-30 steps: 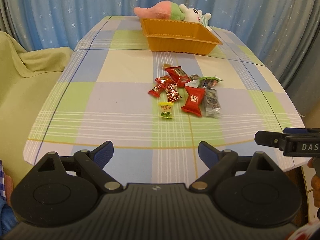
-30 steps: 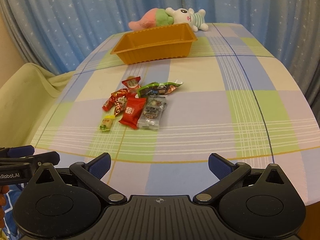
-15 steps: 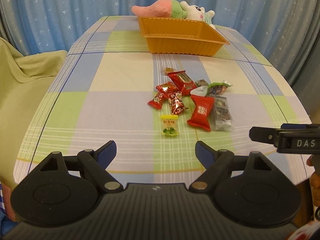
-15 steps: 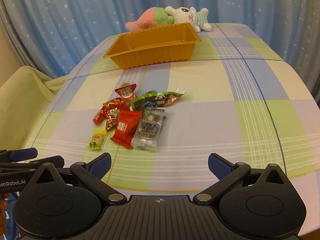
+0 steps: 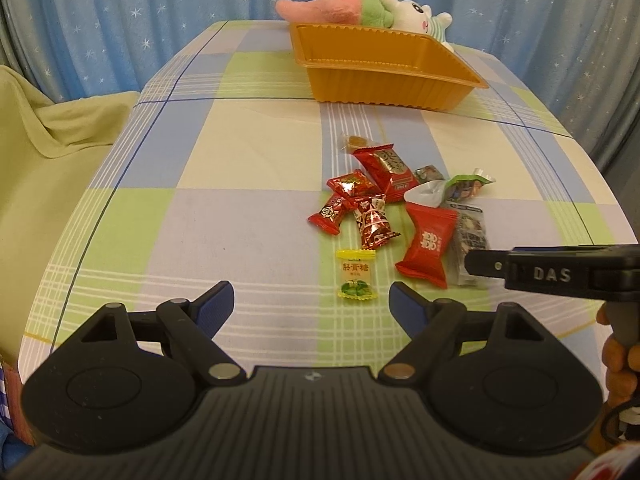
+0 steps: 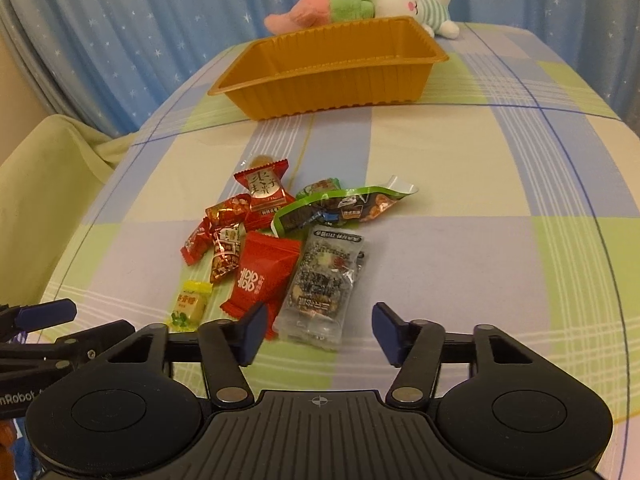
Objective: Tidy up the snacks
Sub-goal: 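Grasp the clear nut packet with the right tool while the left tool grasps the yellow-green candy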
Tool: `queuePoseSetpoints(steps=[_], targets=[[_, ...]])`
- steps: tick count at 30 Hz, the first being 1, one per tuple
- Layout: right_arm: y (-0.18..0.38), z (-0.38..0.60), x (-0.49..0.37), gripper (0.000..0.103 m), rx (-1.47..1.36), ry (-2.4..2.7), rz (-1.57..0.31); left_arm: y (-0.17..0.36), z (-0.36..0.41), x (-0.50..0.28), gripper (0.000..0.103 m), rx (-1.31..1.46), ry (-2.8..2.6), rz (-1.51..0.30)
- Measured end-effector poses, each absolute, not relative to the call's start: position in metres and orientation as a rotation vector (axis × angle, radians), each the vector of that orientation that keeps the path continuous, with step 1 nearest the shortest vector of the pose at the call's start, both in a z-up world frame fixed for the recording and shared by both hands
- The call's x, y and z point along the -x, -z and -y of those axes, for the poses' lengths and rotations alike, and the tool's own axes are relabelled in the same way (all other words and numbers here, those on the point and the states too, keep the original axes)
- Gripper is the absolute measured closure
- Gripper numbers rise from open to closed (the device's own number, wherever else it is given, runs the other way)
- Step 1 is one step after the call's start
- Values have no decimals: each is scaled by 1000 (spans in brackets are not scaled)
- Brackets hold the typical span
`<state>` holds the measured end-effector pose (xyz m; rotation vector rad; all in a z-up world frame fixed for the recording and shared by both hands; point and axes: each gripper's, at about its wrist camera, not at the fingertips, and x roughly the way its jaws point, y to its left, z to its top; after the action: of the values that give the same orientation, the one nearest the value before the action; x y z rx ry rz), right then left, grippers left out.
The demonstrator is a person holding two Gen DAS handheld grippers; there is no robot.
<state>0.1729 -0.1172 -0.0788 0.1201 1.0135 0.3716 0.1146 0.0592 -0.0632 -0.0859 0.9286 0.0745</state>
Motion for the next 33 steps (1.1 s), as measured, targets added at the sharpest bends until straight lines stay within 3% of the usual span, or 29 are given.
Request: queuePoseSetpoints(steps=[16, 27, 29, 33], targets=[[93, 112, -203, 63, -80, -394, -1043, 73, -55, -130, 24, 84, -47, -951], [90, 146, -194, 65, -71, -374, -1063, 92, -45, -148, 44, 58, 2, -978], [90, 151, -193, 65, -77, -374, -1068, 95, -43, -151, 54, 52, 9, -983], [90, 158, -192, 65, -88, -380, -1078, 100, -40, -158, 60, 47, 15, -987]])
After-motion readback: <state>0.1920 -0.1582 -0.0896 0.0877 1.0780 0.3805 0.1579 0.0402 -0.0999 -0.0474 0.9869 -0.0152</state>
